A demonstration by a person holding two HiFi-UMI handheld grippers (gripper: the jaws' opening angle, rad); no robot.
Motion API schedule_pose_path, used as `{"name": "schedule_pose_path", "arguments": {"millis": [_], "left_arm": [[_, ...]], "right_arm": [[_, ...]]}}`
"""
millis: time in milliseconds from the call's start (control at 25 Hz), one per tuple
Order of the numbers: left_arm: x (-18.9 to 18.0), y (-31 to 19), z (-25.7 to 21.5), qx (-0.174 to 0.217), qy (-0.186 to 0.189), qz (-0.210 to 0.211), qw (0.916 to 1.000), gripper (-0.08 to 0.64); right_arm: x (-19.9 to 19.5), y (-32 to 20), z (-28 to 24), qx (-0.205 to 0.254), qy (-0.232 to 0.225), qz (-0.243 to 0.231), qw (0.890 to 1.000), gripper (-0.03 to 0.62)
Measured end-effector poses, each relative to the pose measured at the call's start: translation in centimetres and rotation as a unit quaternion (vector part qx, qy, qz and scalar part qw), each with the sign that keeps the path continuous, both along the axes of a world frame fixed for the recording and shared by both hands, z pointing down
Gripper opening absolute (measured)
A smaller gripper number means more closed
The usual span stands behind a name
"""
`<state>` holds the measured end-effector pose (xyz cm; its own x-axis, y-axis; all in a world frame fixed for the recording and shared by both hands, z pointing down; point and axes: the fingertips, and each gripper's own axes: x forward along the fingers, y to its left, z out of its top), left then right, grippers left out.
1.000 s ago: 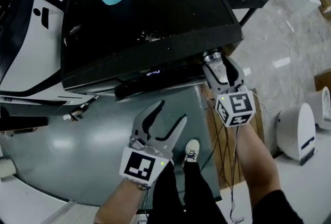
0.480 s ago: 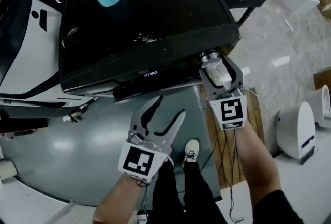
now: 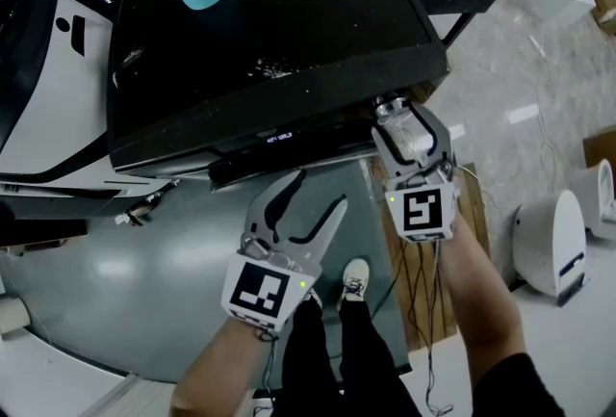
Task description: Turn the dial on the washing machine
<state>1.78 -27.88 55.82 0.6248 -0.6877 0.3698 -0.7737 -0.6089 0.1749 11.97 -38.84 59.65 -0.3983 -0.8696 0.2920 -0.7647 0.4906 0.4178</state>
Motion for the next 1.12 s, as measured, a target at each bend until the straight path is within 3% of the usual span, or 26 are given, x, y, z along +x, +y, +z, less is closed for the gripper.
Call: {"name": "schedule_pose_path", "arguments": {"millis": [280, 480, 560, 1120], "left_arm": [[0.4, -0.1, 0.1, 0.000, 0.003, 0.004, 1.0000, 0.233], [0.3, 0.1, 0.5, -0.001, 0.003, 0.006, 1.0000, 0.233], [0.3, 0.2, 0.5, -0.002, 0.004, 0.005, 1.0000, 0.233], [0.4, 1.3, -0.7, 0.000, 0.002, 0.001, 1.0000, 0.233]], "right_arm": [[0.3, 0.0, 0.0, -0.038, -0.069, 0.022, 0.997, 0.252], [1.1, -0.5, -0.1, -0.079, -0.206, 0.029, 0.975, 0.252], [1.3, -0.6, 0.0, -0.086, -0.234, 0.031, 0.968, 0.252], [1.0, 0.8, -2.0, -0.065, -0.204, 0.017, 0.977, 0.261]]}}
